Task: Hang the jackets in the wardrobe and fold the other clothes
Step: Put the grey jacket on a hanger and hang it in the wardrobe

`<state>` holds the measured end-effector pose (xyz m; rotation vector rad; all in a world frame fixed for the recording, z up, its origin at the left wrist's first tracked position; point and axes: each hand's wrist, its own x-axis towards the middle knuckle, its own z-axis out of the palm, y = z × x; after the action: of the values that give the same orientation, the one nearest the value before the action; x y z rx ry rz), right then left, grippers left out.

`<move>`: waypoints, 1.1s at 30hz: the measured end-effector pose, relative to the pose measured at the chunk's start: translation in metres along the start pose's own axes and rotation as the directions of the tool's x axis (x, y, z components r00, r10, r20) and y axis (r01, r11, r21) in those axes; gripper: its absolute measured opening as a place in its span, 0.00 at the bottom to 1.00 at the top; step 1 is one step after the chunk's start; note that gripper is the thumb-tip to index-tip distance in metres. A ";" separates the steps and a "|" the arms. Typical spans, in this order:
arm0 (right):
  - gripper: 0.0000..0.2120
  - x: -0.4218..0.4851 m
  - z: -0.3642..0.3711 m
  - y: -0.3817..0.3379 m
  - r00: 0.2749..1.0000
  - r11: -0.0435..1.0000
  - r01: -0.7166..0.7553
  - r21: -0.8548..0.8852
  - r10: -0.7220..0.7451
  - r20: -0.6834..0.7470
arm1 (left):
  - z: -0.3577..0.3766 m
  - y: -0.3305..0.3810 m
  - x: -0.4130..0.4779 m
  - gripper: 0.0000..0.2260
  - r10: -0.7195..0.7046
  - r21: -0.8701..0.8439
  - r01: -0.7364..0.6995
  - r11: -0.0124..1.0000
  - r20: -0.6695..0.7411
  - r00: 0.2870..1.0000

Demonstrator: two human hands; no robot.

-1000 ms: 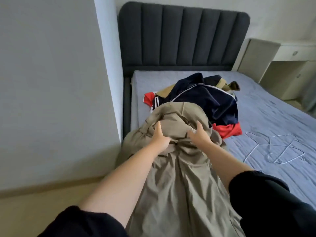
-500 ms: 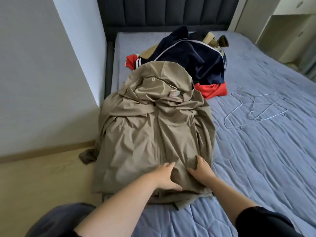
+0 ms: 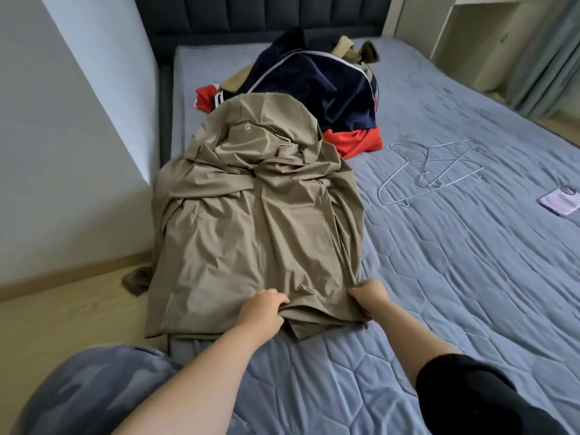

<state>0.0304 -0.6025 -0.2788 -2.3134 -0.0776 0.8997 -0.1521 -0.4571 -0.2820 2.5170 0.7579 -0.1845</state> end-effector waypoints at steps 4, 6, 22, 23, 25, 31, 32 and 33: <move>0.17 0.007 -0.036 -0.015 0.990 0.980 0.002 0.200 0.027 -0.141 | -0.010 0.005 0.007 0.11 -0.003 -0.140 0.001 0.990 -0.014 1.000; 0.13 0.011 -0.063 -0.018 0.912 0.952 0.111 0.284 0.016 -0.409 | -0.012 0.010 0.006 0.06 0.005 -0.142 -0.009 0.990 -0.032 0.999; 0.14 0.004 -0.012 -0.002 0.959 0.665 -0.153 0.731 0.278 -0.052 | -0.016 0.008 -0.016 0.04 0.059 -0.143 -0.079 0.987 -0.134 0.989; 0.15 0.005 -0.023 -0.003 0.948 0.692 -0.086 0.717 0.277 -0.153 | -0.017 0.009 -0.017 0.04 0.076 -0.120 -0.094 0.988 -0.151 0.986; 0.14 0.002 -0.048 -0.004 0.872 0.770 0.083 0.632 0.250 -0.420 | -0.017 0.010 -0.018 0.04 0.109 -0.065 -0.122 0.990 -0.175 0.979; 0.12 -0.011 -0.110 -0.011 0.508 0.885 0.381 0.266 0.040 -0.861 | -0.010 0.020 -0.022 0.02 0.225 -0.005 -0.230 0.973 -0.175 0.959; 0.12 -0.011 -0.110 -0.007 0.488 0.890 0.396 0.225 0.004 -0.873 | -0.008 0.022 -0.023 0.03 0.250 0.003 -0.254 0.967 -0.170 0.953; 0.13 -0.010 -0.108 0.000 0.486 0.909 0.380 0.173 -0.037 -0.873 | -0.006 0.023 -0.023 0.04 0.272 0.016 -0.273 0.962 -0.160 0.949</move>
<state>0.0899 -0.6643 -0.2125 -2.0774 0.2071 -0.4357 -0.1591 -0.4821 -0.2611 2.6199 0.4591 0.1175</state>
